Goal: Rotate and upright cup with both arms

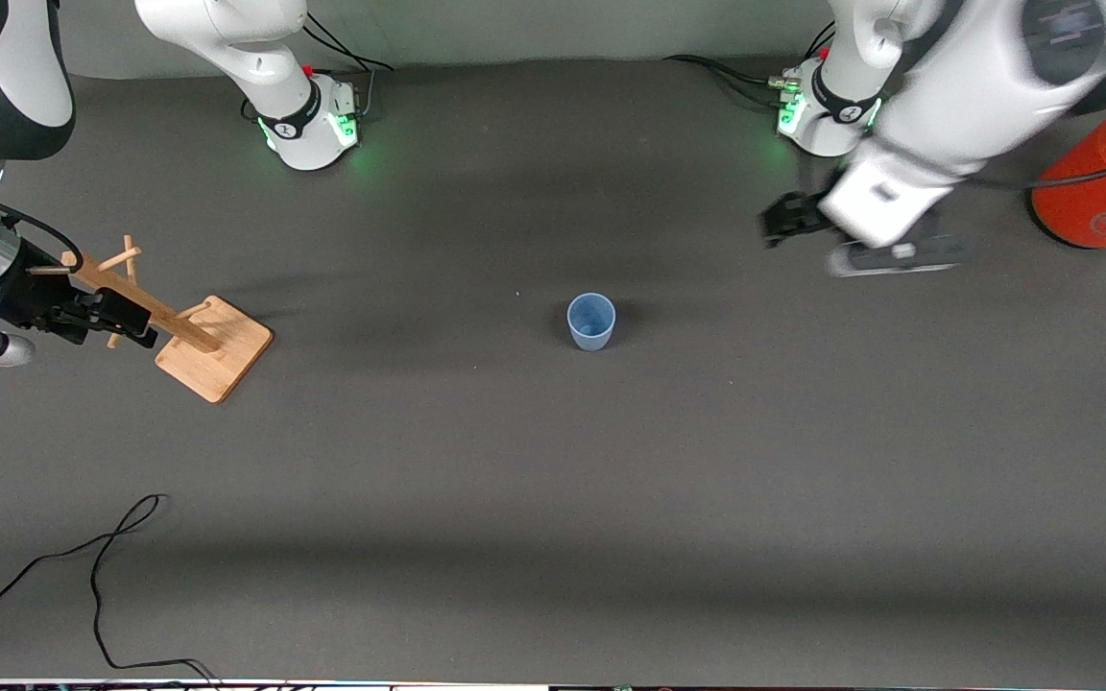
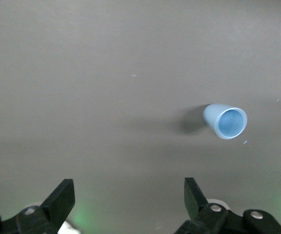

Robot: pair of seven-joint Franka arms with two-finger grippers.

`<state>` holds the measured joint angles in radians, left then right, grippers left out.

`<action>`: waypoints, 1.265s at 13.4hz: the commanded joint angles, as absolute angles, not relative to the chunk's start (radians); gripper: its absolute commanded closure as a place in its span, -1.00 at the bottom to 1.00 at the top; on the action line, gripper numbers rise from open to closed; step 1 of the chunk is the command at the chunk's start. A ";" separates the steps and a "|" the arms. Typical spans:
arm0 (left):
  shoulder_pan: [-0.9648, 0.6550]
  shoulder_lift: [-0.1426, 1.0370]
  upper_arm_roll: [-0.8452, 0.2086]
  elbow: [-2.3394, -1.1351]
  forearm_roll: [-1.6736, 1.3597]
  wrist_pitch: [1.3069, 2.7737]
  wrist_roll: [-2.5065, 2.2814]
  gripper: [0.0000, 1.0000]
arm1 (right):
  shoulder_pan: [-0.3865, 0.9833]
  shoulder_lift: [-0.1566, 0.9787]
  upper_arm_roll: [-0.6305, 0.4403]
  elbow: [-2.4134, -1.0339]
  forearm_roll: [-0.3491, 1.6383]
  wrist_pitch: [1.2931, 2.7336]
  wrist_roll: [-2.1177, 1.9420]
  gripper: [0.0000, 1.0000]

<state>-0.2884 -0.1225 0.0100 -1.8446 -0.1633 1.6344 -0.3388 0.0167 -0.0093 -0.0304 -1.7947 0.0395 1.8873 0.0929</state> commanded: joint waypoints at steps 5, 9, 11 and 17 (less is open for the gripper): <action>-0.083 -0.101 -0.002 -1.757 -0.068 1.583 -0.089 -1.00 | 0.012 -0.043 -0.026 -1.793 0.040 1.911 0.067 -1.00; -0.067 -0.003 0.028 -1.609 -0.052 1.559 -0.046 -1.00 | 0.012 -0.049 -0.025 -1.776 0.040 1.904 0.060 -1.00; -0.063 0.024 0.029 -1.588 -0.048 1.562 -0.031 -1.00 | 0.014 -0.057 -0.017 -1.773 0.040 1.901 0.038 -1.00; -0.067 0.031 0.025 -1.591 -0.009 1.571 -0.028 -1.00 | 0.023 -0.057 -0.015 -1.724 0.035 1.800 0.037 -1.00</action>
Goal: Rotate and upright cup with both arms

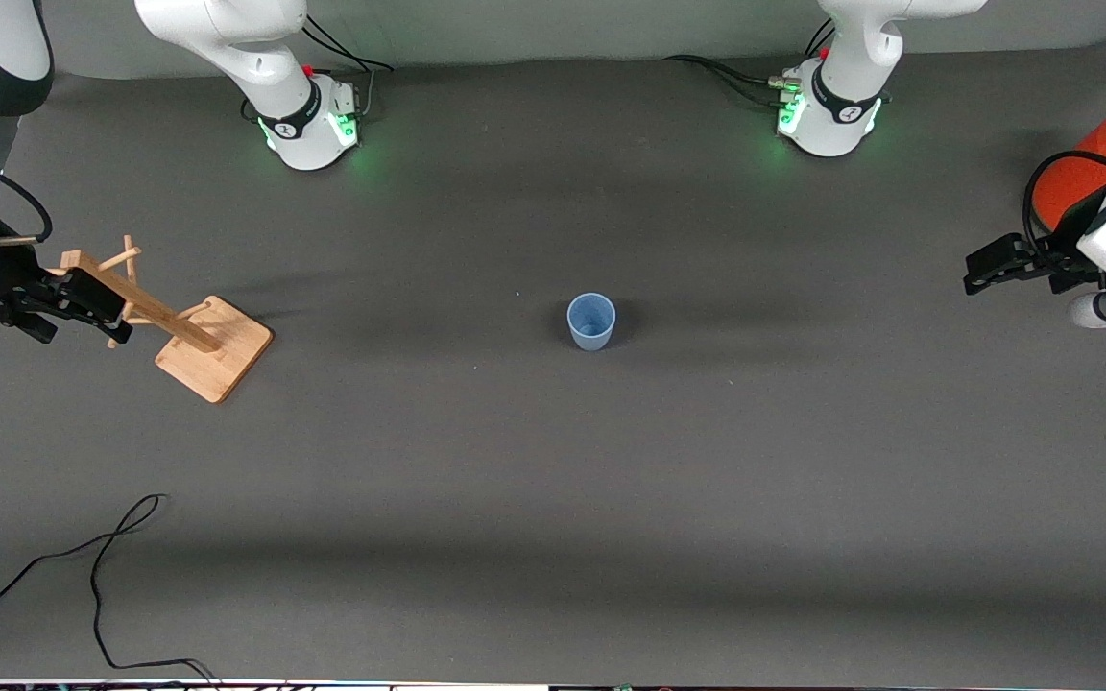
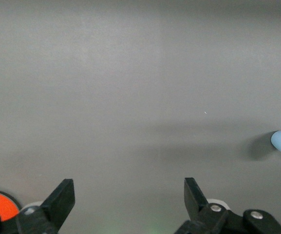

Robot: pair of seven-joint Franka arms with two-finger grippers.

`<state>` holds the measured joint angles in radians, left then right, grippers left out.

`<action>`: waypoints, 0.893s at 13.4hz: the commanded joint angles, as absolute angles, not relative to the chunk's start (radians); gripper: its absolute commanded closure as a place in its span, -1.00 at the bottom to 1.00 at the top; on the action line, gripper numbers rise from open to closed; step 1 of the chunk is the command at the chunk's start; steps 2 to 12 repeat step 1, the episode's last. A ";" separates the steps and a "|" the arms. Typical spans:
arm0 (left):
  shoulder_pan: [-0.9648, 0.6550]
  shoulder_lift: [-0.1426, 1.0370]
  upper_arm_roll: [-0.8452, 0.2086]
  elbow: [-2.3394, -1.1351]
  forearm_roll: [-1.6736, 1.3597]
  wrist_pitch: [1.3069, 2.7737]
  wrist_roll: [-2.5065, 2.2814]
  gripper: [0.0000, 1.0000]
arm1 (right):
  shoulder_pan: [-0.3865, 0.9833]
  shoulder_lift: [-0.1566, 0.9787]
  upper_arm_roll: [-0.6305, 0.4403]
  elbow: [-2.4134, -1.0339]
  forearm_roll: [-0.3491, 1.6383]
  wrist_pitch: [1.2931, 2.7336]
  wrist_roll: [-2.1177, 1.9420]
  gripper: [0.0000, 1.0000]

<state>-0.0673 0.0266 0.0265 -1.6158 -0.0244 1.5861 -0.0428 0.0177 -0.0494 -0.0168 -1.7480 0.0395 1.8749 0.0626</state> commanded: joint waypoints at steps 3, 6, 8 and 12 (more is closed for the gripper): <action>-0.066 0.031 0.025 -1.592 -0.009 1.571 -0.028 -1.00 | 0.029 -0.051 -0.015 -1.711 0.029 1.771 0.035 -1.00; -0.066 0.031 0.025 -1.592 -0.009 1.571 -0.028 -1.00 | 0.029 -0.051 -0.015 -1.711 0.029 1.771 0.035 -1.00; -0.066 0.031 0.025 -1.592 -0.009 1.571 -0.028 -1.00 | 0.029 -0.051 -0.015 -1.711 0.029 1.771 0.035 -1.00; -0.066 0.031 0.025 -1.592 -0.009 1.571 -0.028 -1.00 | 0.029 -0.051 -0.015 -1.711 0.029 1.771 0.035 -1.00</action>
